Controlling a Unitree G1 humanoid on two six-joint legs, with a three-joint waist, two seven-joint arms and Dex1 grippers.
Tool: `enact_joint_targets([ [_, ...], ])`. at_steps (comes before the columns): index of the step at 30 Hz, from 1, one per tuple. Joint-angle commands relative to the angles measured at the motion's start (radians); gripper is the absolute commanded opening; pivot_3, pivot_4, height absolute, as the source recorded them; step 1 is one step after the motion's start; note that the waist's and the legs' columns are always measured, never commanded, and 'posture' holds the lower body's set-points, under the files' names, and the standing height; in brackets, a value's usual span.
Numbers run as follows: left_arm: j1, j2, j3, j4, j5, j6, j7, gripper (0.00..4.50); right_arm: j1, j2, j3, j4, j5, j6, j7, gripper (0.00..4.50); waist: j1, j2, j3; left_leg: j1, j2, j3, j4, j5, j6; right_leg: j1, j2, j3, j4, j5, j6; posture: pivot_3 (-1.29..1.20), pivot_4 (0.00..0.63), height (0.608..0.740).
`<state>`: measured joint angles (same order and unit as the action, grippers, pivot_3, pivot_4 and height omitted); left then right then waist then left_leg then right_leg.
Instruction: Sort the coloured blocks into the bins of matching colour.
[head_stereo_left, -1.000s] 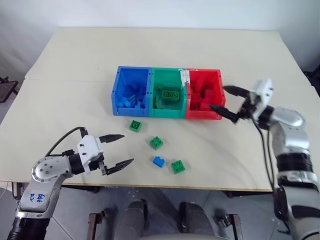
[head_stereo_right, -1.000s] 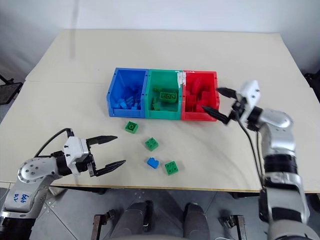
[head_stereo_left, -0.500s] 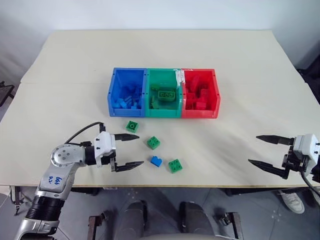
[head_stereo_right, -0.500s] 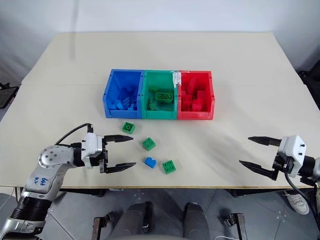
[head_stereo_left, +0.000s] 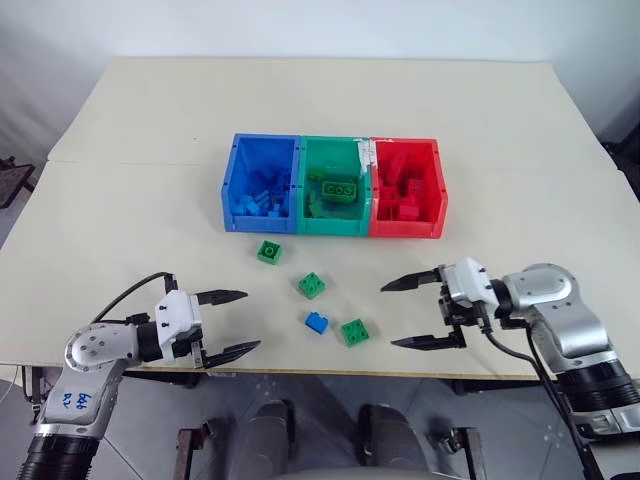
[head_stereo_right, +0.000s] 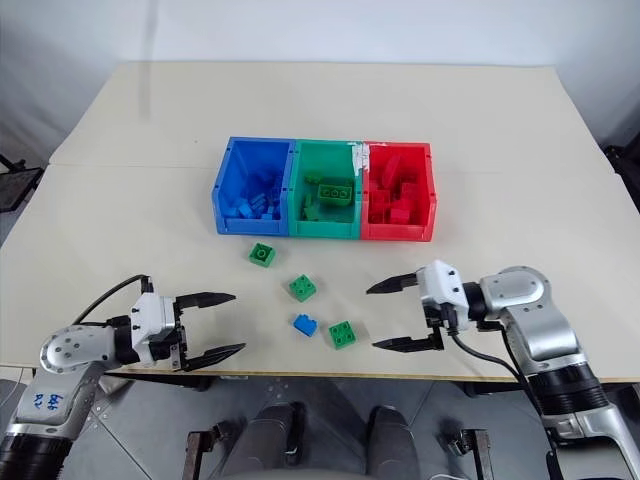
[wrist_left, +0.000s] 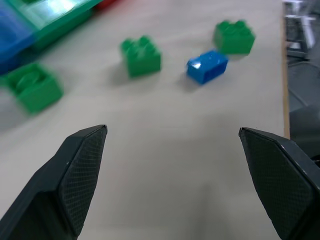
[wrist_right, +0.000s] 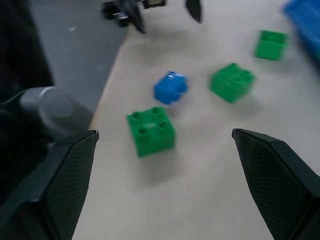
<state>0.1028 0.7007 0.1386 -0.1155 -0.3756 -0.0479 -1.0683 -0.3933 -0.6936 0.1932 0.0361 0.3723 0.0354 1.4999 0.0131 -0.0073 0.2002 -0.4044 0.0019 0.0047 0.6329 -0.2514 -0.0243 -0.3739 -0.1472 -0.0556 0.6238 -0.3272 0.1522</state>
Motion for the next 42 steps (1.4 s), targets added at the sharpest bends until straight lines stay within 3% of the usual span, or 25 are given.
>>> enact_joint_targets([
  [1, 0.058, 0.004, 0.045, -0.081, -0.014, 0.012, 0.036, 4.5, -0.053, 0.047, 0.091, 0.073, -0.068, -0.094, 0.075, 4.48, -0.003, 0.0, 0.0, 0.0, 0.0, 0.0, 0.0, 0.0, 0.0, 0.0, 0.0, 0.0, 0.0, 0.0, 0.0, 0.0, 0.15, 0.74],
  [10, 0.095, -0.01, 0.04, -0.188, -0.028, 0.06, 0.085, 4.5, -0.118, 0.144, 0.154, 0.244, -0.136, -0.203, 0.06, 4.48, -0.009, 0.0, 0.0, 0.0, 0.0, 0.0, 0.0, 0.0, 0.0, -0.001, 0.0, 0.0, 0.001, 0.0, 0.0, 0.0, 0.15, 0.74],
  [13, 0.084, -0.004, 0.041, -0.213, -0.04, 0.077, 0.081, 4.5, -0.12, 0.147, 0.146, 0.255, -0.132, -0.203, 0.062, 3.88, -0.015, 0.0, 0.0, 0.0, 0.0, 0.0, 0.0, 0.0, 0.0, -0.001, 0.0, 0.0, 0.002, 0.0, 0.0, 0.0, 0.15, 0.74],
  [20, 0.06, -0.009, 0.037, -0.21, -0.033, 0.088, 0.083, 4.5, -0.134, 0.161, 0.107, 0.249, -0.102, -0.184, 0.027, 1.5, -0.015, 0.0, 0.0, 0.0, 0.0, 0.0, 0.0, 0.0, 0.0, -0.001, 0.0, 0.0, 0.002, 0.0, 0.0, 0.0, 0.15, 0.74],
  [21, 0.059, -0.011, 0.037, -0.21, -0.032, 0.088, 0.085, 4.5, -0.138, 0.167, 0.091, 0.237, -0.089, -0.17, 0.009, 1.44, -0.015, 0.0, 0.0, 0.0, 0.0, 0.0, 0.0, 0.0, 0.0, -0.001, 0.0, 0.0, 0.002, 0.0, 0.0, 0.0, 0.15, 0.74],
  [29, 0.065, -0.038, 0.07, -0.213, -0.045, 0.131, 0.163, 4.5, -0.343, 0.236, -0.085, 0.222, 0.036, 0.124, -0.22, 1.44, -0.02, 0.0, 0.0, 0.001, 0.001, 0.001, -0.001, 0.0, -0.001, -0.002, 0.001, 0.001, 0.002, 0.0, -0.001, 0.0, 0.15, 0.74],
  [34, 0.063, -0.047, 0.069, -0.226, -0.052, 0.155, 0.183, 4.5, -0.539, 0.359, -0.141, 0.481, -0.101, -0.008, -0.524, 1.44, -0.023, 0.0, 0.0, 0.001, 0.002, 0.002, -0.001, -0.001, -0.002, -0.003, 0.001, 0.001, 0.003, 0.0, -0.001, 0.0, 0.15, 0.74],
  [39, 0.062, -0.054, 0.074, -0.24, -0.056, 0.167, 0.198, 4.5, -0.638, 0.402, -0.129, 0.688, -0.196, -0.137, -0.612, 1.44, -0.02, 0.0, 0.0, -0.001, 0.001, 0.002, -0.001, -0.001, -0.001, -0.003, 0.001, 0.002, 0.004, 0.0, -0.001, 0.0, 0.15, 0.74],
  [42, 0.061, -0.058, 0.086, -0.25, -0.063, 0.175, 0.21, 4.5, -0.661, 0.415, -0.135, 0.746, -0.208, -0.172, -0.607, 2.47, -0.027, 0.0, 0.0, -0.001, 0.001, 0.003, -0.002, -0.002, 0.0, -0.003, 0.001, 0.002, 0.004, 0.0, -0.001, 0.0, 0.15, 0.74],
])
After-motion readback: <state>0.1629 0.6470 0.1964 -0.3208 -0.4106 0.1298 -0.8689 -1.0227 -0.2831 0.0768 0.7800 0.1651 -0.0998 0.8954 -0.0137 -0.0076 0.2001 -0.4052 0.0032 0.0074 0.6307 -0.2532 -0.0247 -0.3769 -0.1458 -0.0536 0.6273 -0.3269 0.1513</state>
